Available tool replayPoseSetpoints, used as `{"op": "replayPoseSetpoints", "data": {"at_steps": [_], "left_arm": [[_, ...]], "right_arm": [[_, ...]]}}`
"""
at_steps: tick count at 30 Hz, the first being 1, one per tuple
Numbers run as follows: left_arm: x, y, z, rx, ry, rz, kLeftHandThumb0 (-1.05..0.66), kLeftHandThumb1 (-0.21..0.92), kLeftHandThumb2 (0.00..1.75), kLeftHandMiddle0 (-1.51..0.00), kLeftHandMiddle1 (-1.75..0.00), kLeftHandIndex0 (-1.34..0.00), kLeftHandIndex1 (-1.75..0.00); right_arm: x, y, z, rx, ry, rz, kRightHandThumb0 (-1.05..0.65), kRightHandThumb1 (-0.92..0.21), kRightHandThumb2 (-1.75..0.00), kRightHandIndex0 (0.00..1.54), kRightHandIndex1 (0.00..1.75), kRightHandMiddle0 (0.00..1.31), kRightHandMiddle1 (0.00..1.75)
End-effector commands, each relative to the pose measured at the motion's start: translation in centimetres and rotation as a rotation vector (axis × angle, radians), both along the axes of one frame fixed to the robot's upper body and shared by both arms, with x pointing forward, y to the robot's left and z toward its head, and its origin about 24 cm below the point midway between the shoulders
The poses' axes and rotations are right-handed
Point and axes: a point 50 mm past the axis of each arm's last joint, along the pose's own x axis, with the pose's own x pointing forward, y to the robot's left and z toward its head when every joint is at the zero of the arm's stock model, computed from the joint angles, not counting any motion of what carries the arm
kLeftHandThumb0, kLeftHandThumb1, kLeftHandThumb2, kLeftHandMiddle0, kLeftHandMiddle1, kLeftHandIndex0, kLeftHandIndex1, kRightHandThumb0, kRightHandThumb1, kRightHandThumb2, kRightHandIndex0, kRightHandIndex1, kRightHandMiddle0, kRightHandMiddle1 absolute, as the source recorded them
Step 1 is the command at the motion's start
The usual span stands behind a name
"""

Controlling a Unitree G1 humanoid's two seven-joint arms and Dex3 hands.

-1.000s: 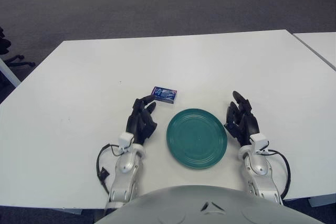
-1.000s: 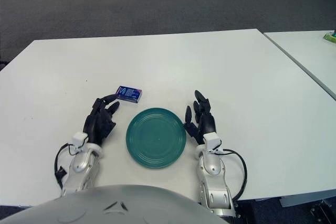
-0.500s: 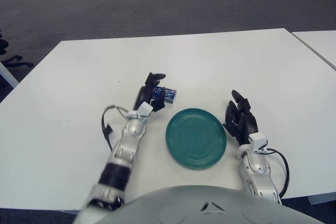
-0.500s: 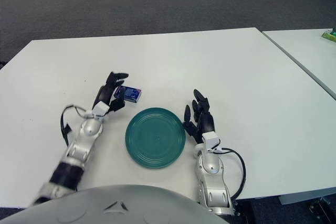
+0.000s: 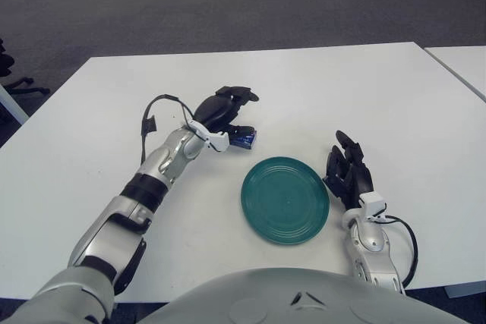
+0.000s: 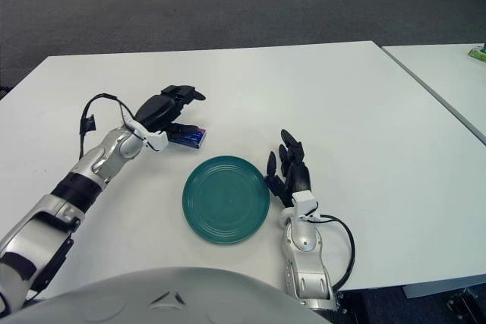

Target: Put the gum into the plate.

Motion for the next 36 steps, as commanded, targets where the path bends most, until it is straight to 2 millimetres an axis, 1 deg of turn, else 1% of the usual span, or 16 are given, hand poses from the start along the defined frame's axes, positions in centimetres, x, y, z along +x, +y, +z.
{"op": "replayPoseSetpoints", "data": {"at_steps": [1, 10, 14, 19, 29, 36], "left_arm": [[0.6, -0.8, -0.2, 0.086, 0.023, -0.067, -1.05, 0.92, 0.44, -0.18, -0.11, -0.02, -1.20], [1.4, -1.2, -0.9, 0.202, 0.068, -0.135, -1.05, 0.92, 0.36, -0.19, -0.05, -0.04, -1.31], [1.8, -1.3, -1.3, 0.284, 0.096, -0.176, -1.05, 0.92, 0.32, -0.20, -0.05, -0.04, -1.33], [2.0, -1.2, -1.7, 0.330, 0.125, -0.200, -1.05, 0.92, 0.28, -0.21, -0.04, -0.04, -1.33], [2.0, -0.6, -2.9, 0.398, 0.199, -0.227, -1.04, 0.92, 0.22, -0.25, -0.05, -0.06, -1.30], [2.4, 0.7, -3.8, 0.457, 0.222, -0.183, -0.97, 0.92, 0.14, -0.26, -0.06, -0.08, -1.28]], "right_arm": [[-2.3, 0.1, -3.5, 0.024, 0.217, -0.018, -0.75, -0.92, -0.84, 0.28, 0.00, 0.00, 0.48], [-2.4, 0.3, -3.6, 0.016, 0.217, -0.018, -0.74, -0.92, -0.84, 0.27, 0.00, 0.00, 0.47], [-2.4, 0.3, -3.5, 0.014, 0.214, -0.022, -0.74, -0.92, -0.83, 0.27, 0.00, 0.00, 0.48], [-2.5, 0.2, -3.6, 0.014, 0.212, -0.027, -0.75, -0.92, -0.82, 0.28, 0.01, 0.00, 0.48], [-2.5, 0.0, -3.7, 0.017, 0.208, -0.042, -0.75, -0.92, -0.82, 0.29, 0.01, 0.00, 0.51], [-2.6, -0.2, -3.7, 0.018, 0.207, -0.048, -0.74, -0.92, -0.81, 0.29, 0.01, 0.00, 0.50]]}}
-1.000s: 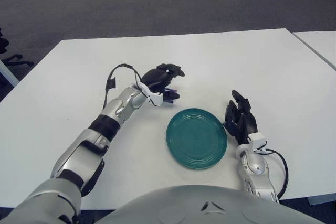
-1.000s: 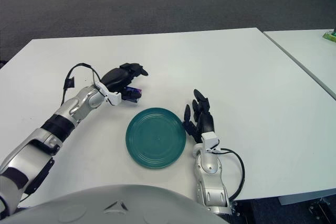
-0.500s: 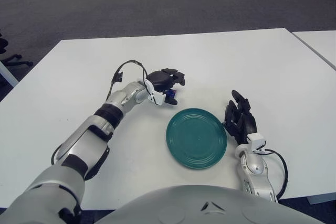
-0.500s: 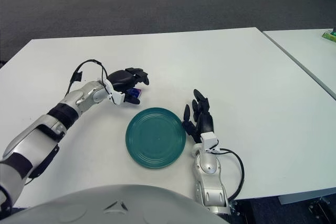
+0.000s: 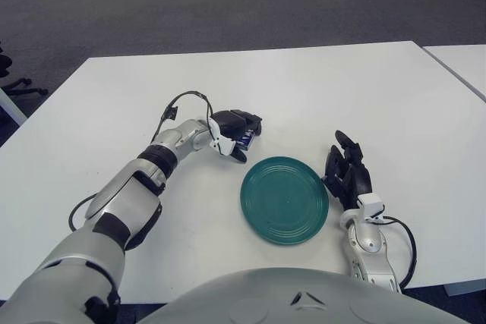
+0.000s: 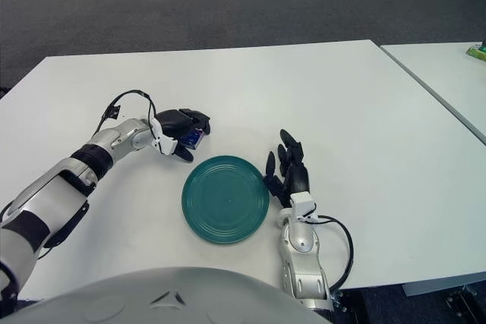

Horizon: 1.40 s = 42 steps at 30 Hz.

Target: Put the gum into the plate.

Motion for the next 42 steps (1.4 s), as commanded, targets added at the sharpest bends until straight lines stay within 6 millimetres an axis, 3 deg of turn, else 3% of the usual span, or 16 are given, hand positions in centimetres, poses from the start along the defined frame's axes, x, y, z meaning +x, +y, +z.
{"op": "replayPoseSetpoints", "data": {"at_steps": [1, 19, 21, 24, 26, 27, 28, 31, 36, 42], "left_arm": [[0.7, 1.1, 0.0, 0.072, -0.016, 0.028, -0.97, 0.92, 0.14, -0.26, -0.06, -0.08, -1.28], [1.1, 2.6, -0.9, 0.139, -0.020, 0.096, -0.92, 0.91, 0.13, -0.25, -0.06, -0.09, -1.31], [1.1, 2.7, -1.0, 0.139, -0.018, 0.106, -0.86, 0.89, 0.12, -0.27, -0.10, -0.12, -1.33], [1.2, 2.7, -1.1, 0.135, -0.019, 0.126, -0.82, 0.85, 0.17, -0.13, -0.45, -0.13, -1.35], [1.2, 2.9, -1.2, 0.131, -0.020, 0.150, -0.57, 0.75, 0.45, -0.12, -0.93, -0.38, -1.42], [1.3, 3.0, -1.3, 0.103, -0.015, 0.198, -0.53, 0.73, 0.50, -0.11, -1.01, -0.41, -1.44], [1.4, 3.0, -1.4, 0.083, -0.010, 0.230, -0.34, 0.62, 0.72, -0.26, -1.22, -0.43, -1.52], [1.5, 3.2, -1.5, 0.014, -0.018, 0.317, -0.11, 0.41, 1.11, -0.48, -1.53, -0.45, -1.65], [1.2, 3.4, -1.9, -0.038, -0.073, 0.352, -0.02, 0.13, 1.49, -0.73, -1.64, -0.58, -1.73], [0.6, 3.4, -2.3, -0.116, -0.143, 0.374, 0.00, -0.04, 1.67, -0.87, -1.62, -0.70, -1.74]], "right_arm": [[-2.5, -0.2, -3.5, 0.021, 0.219, -0.026, -0.74, -0.92, -0.81, 0.29, 0.01, 0.00, 0.50], [-2.6, -1.1, -3.8, 0.017, 0.229, -0.036, -0.74, -0.92, -0.82, 0.29, 0.00, 0.00, 0.50], [-2.6, -1.1, -3.8, 0.016, 0.229, -0.036, -0.74, -0.92, -0.82, 0.29, 0.00, 0.00, 0.50], [-2.6, -1.2, -3.8, 0.015, 0.230, -0.036, -0.74, -0.92, -0.82, 0.29, 0.01, 0.00, 0.51], [-2.6, -1.3, -3.9, 0.015, 0.230, -0.035, -0.75, -0.92, -0.82, 0.29, 0.01, 0.00, 0.50], [-2.6, -1.3, -3.8, 0.012, 0.231, -0.034, -0.75, -0.92, -0.82, 0.29, 0.01, 0.00, 0.50], [-2.6, -1.3, -3.8, 0.010, 0.231, -0.033, -0.75, -0.92, -0.82, 0.29, 0.00, 0.00, 0.50], [-2.7, -1.4, -3.8, 0.003, 0.231, -0.034, -0.76, -0.92, -0.82, 0.28, 0.00, 0.00, 0.50], [-2.8, -1.7, -3.7, -0.002, 0.228, -0.041, -0.76, -0.92, -0.82, 0.26, 0.00, 0.00, 0.50], [-2.8, -2.0, -3.6, 0.000, 0.224, -0.051, -0.75, -0.92, -0.82, 0.25, 0.00, 0.00, 0.51]]}}
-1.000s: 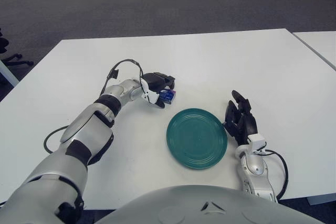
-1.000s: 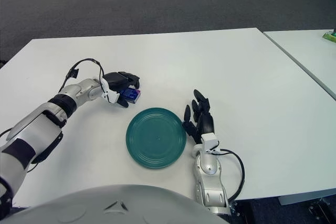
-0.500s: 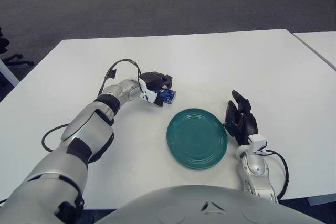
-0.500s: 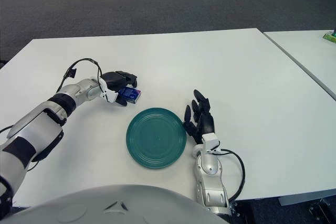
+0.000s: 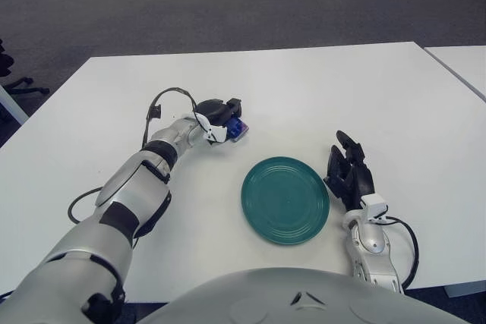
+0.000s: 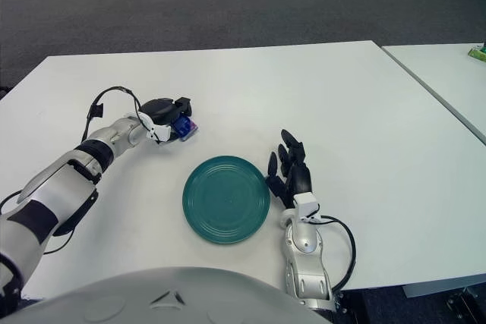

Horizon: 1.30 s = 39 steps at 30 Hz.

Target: Put the gum into the plate.

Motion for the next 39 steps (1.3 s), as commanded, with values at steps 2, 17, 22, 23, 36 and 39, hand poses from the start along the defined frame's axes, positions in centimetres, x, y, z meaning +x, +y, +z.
{"op": "replayPoseSetpoints", "data": {"at_steps": [2, 17, 22, 23, 36, 39], "left_arm": [[-0.9, 0.5, -1.2, -0.018, -0.005, 0.020, 0.00, -0.06, 1.69, -0.89, -1.61, -0.71, -1.75], [-0.7, 0.2, 0.6, -0.147, -0.112, -0.030, 0.00, 0.03, 1.60, -0.87, -1.59, -0.62, -1.75], [-0.1, 0.0, 2.6, -0.219, -0.168, -0.065, 0.00, 0.04, 1.58, -0.86, -1.59, -0.61, -1.75], [-0.1, 0.0, 2.7, -0.223, -0.171, -0.064, 0.00, 0.04, 1.58, -0.86, -1.59, -0.61, -1.75], [0.2, -0.3, 7.9, -0.418, -0.323, -0.107, 0.00, 0.04, 1.58, -0.87, -1.57, -0.60, -1.75], [-0.4, -0.5, 8.8, -0.448, -0.339, -0.121, 0.00, 0.05, 1.56, -0.88, -1.55, -0.59, -1.75]], "right_arm": [[-2.7, -1.0, -3.5, 0.011, 0.225, -0.051, -0.75, -0.92, -0.81, 0.25, 0.00, 0.00, 0.51], [-2.7, -1.1, -3.7, 0.022, 0.212, -0.063, -0.73, -0.92, -0.82, 0.28, 0.01, 0.00, 0.56], [-2.7, -1.0, -3.7, 0.027, 0.210, -0.058, -0.73, -0.92, -0.81, 0.27, 0.01, 0.00, 0.56], [-2.7, -1.0, -3.7, 0.028, 0.210, -0.057, -0.73, -0.92, -0.81, 0.27, 0.01, 0.00, 0.56], [-2.8, -0.8, -3.8, 0.037, 0.211, -0.048, -0.74, -0.92, -0.79, 0.30, 0.02, 0.00, 0.55], [-2.8, -0.8, -3.8, 0.034, 0.210, -0.046, -0.74, -0.92, -0.80, 0.31, 0.02, 0.00, 0.55]]}}
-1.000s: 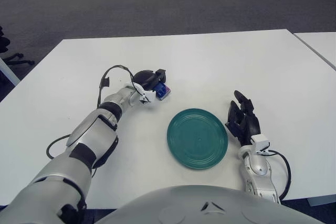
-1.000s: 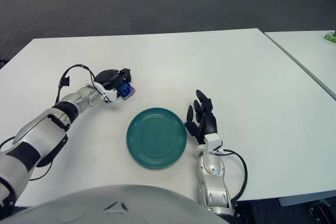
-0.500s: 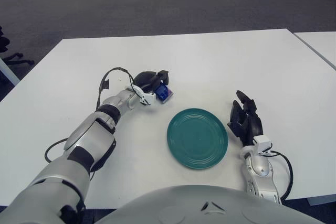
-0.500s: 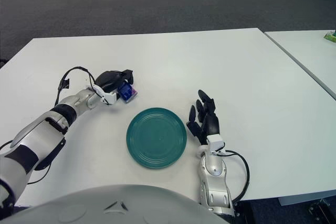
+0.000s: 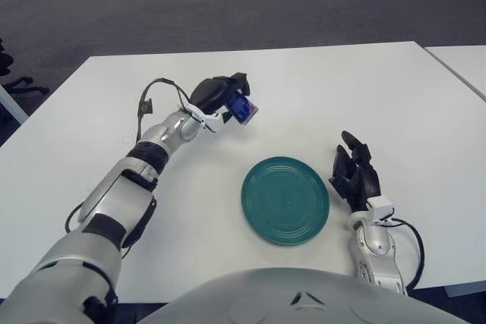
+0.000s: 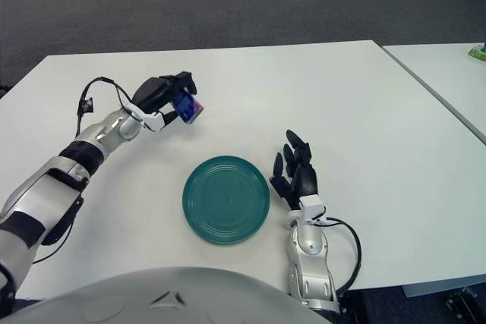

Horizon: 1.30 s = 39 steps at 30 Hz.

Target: Put the gum into the plate.

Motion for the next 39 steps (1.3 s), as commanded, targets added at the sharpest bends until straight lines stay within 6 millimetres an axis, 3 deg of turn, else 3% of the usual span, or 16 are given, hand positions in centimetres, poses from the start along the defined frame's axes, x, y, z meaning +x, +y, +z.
{"op": "replayPoseSetpoints", "data": {"at_steps": [1, 6, 19, 33, 36, 39], "left_arm": [[-0.8, -0.1, 1.4, -0.039, -0.025, -0.018, 0.00, 0.05, 1.56, -0.88, -1.54, -0.59, -1.75], [-2.0, -1.1, 2.6, -0.068, -0.042, -0.066, 0.00, 0.09, 1.51, -0.86, -1.53, -0.56, -1.75], [-6.2, -3.7, 1.3, -0.045, -0.012, -0.206, 0.00, 0.14, 1.49, -0.80, -1.61, -0.51, -1.75], [-10.8, -5.9, 0.8, -0.013, 0.014, -0.406, 0.00, 0.10, 1.54, -0.81, -1.65, -0.54, -1.75], [-11.3, -6.0, 0.2, 0.023, 0.052, -0.448, 0.00, 0.09, 1.55, -0.82, -1.65, -0.55, -1.75], [-11.2, -6.3, -0.5, 0.103, -0.020, -0.478, 0.00, 0.06, 1.59, -0.84, -1.65, -0.58, -1.75]], "right_arm": [[-2.7, -0.2, -3.7, 0.033, 0.233, -0.024, -0.74, -0.92, -0.80, 0.31, 0.02, 0.00, 0.55], [-2.8, -0.1, -3.9, 0.031, 0.237, -0.021, -0.74, -0.92, -0.82, 0.33, 0.03, 0.00, 0.56], [-2.8, 0.2, -4.0, 0.045, 0.229, -0.026, -0.75, -0.92, -0.84, 0.36, 0.03, 0.00, 0.60], [-2.9, 0.1, -4.1, 0.041, 0.238, -0.038, -0.78, -0.92, -0.84, 0.37, 0.03, 0.00, 0.57], [-2.9, 0.1, -4.2, 0.042, 0.237, -0.040, -0.78, -0.92, -0.82, 0.36, 0.02, 0.00, 0.56], [-2.8, 0.2, -4.2, 0.045, 0.232, -0.043, -0.76, -0.92, -0.81, 0.34, 0.01, 0.00, 0.55]]}}
